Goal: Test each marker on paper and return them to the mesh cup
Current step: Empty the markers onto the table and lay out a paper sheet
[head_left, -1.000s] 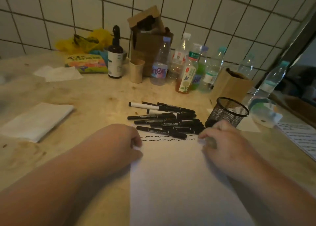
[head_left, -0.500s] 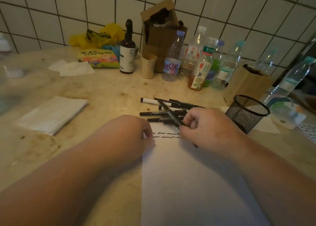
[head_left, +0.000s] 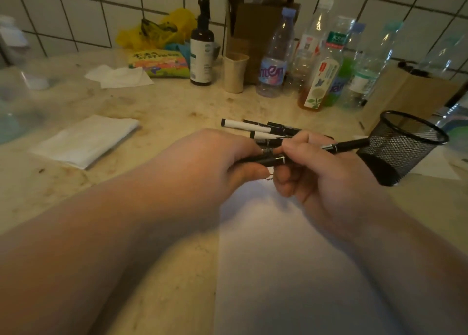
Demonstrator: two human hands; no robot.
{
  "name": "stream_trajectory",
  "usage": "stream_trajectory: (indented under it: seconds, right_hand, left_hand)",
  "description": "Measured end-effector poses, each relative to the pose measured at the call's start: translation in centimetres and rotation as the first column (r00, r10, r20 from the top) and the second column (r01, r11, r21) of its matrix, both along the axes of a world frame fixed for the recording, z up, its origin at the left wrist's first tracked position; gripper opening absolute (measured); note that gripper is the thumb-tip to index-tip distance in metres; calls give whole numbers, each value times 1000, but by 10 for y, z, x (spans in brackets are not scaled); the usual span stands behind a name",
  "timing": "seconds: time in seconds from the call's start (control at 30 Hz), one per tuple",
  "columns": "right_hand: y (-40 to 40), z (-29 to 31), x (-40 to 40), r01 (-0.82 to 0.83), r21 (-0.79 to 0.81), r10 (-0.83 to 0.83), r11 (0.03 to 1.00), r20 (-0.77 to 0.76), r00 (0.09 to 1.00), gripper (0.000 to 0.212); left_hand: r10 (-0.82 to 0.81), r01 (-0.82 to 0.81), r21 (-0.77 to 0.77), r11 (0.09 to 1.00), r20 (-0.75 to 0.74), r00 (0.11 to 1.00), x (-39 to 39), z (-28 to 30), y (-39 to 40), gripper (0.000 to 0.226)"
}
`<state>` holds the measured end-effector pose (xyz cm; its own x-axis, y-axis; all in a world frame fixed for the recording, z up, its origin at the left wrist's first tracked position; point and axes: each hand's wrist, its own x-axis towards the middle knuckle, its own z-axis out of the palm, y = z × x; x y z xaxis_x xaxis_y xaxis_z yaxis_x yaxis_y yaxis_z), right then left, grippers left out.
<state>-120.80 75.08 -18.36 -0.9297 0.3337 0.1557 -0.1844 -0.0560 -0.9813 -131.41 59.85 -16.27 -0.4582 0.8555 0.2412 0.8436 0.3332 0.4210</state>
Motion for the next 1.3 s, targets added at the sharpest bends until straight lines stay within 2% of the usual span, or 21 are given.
stream_trajectory:
  seconds: [0.03, 0.13, 0.2, 0.27, 0.3, 0.37, 0.43, 0.47, 0.53, 0.63, 0.73, 0.93, 1.3]
  right_hand:
    - [1, 1, 1, 12, 31, -12, 999, -6, 1000, 19]
    - [0, 4, 5, -2, 103, 5, 995, -28, 1000, 25]
    - [-2, 8, 6, -24, 95, 29, 995, -55, 998, 25]
    - [6, 11, 7, 23, -32, -26, 999, -109, 994, 19]
    - [12, 11, 7, 79, -74, -88, 994, -118, 989, 20]
    - [19, 7, 7, 214, -47, -216, 976, -60, 974, 26]
    - [15, -2, 5, 230, 24, -231, 973, 50, 972, 27]
    - [11, -5, 3, 194, 66, -200, 979, 109, 974, 26]
    - [1, -7, 1, 140, 162, -171, 977, 195, 966, 23]
    - [-3, -5, 1, 148, 269, -208, 952, 208, 956, 18]
    - [-4, -7, 0, 149, 282, -212, 948, 207, 955, 15]
    - [-5, -12, -4, 132, 348, -212, 928, 203, 956, 12]
    - [-5, -13, -4, 117, 391, -213, 913, 211, 954, 9]
  left_hand:
    - [-1, 3, -20, 1000, 64, 998, 0, 2, 0, 10]
    - [-83, 111, -79, 991, 292, 953, -6, 10, -3, 18]
    - [-178, 259, -104, 960, 483, 857, -13, 14, -13, 19]
    - [-229, 342, -71, 937, 616, 754, -21, 14, -24, 20]
    - [-205, 277, -3, 961, 664, 719, -26, 13, -26, 20]
    - [-56, -68, 136, 988, 739, 671, -34, 11, -23, 24]
    - [178, -384, 172, 907, 669, 722, -38, 8, -13, 30]
    - [303, -452, 138, 881, 570, 764, -36, 8, -9, 30]
    - [408, -476, 73, 876, 412, 814, -30, 4, -2, 25]
    - [418, -442, 2, 897, 320, 850, -22, -2, 1, 22]
    - [373, -378, -25, 926, 238, 897, -17, -7, 2, 22]
    - [361, -342, -118, 932, 220, 906, -16, -11, 6, 20]
    - [351, -334, -115, 936, 205, 914, -17, -11, 5, 22]
